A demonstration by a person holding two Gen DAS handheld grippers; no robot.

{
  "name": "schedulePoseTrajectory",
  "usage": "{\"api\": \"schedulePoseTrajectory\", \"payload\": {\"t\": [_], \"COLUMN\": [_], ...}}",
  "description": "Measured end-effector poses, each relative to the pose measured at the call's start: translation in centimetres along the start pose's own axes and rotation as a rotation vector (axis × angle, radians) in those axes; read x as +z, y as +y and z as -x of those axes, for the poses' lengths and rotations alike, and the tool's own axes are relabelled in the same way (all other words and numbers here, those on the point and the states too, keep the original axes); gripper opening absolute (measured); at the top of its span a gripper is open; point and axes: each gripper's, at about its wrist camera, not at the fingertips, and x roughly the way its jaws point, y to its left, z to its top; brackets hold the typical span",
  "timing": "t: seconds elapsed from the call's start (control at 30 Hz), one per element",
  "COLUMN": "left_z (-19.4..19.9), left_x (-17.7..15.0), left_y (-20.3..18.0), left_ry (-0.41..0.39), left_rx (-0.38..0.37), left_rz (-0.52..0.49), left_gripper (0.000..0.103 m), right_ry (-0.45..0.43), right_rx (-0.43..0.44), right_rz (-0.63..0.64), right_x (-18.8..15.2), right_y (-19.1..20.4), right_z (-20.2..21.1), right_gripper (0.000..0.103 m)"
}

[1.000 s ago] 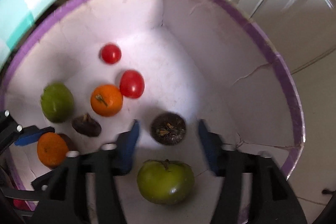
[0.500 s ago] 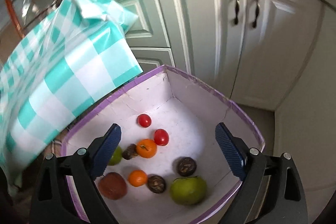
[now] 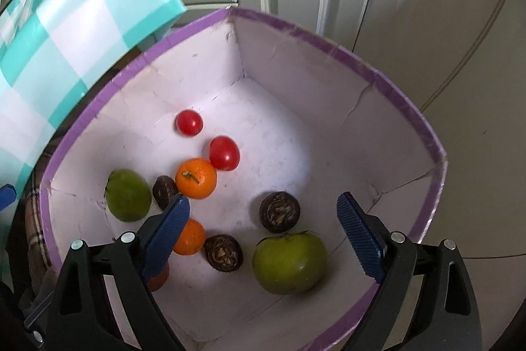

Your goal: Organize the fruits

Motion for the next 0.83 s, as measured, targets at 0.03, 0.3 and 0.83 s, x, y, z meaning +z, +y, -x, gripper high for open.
{"api": "schedulePoseTrajectory", "payload": {"t": [0.03, 0.3, 0.83], "left_z": [0.0, -0.2, 7.5], "left_x": [-0.1, 0.1, 1.2], "left_y": [0.0, -0.2, 1.7], "left_ry": [0.001, 0.008, -0.240], "left_rx": [0.000, -0.002, 0.077], "left_rz": [-0.001, -0.004, 0.062], "left_gripper": [0.101, 0.101, 0.101], "right_ry": [0.001, 0.013, -0.105], "right_rx": [0.001, 0.007, -0.030], "right_rz": [0.001, 0.004, 0.054], "right_x": [0.0, -0.1, 2.1], "right_y": [0.1, 0.4, 2.7], "right_z": [0.0, -0.5, 4.4], "right_gripper": [0.088, 0.088, 0.088]}}
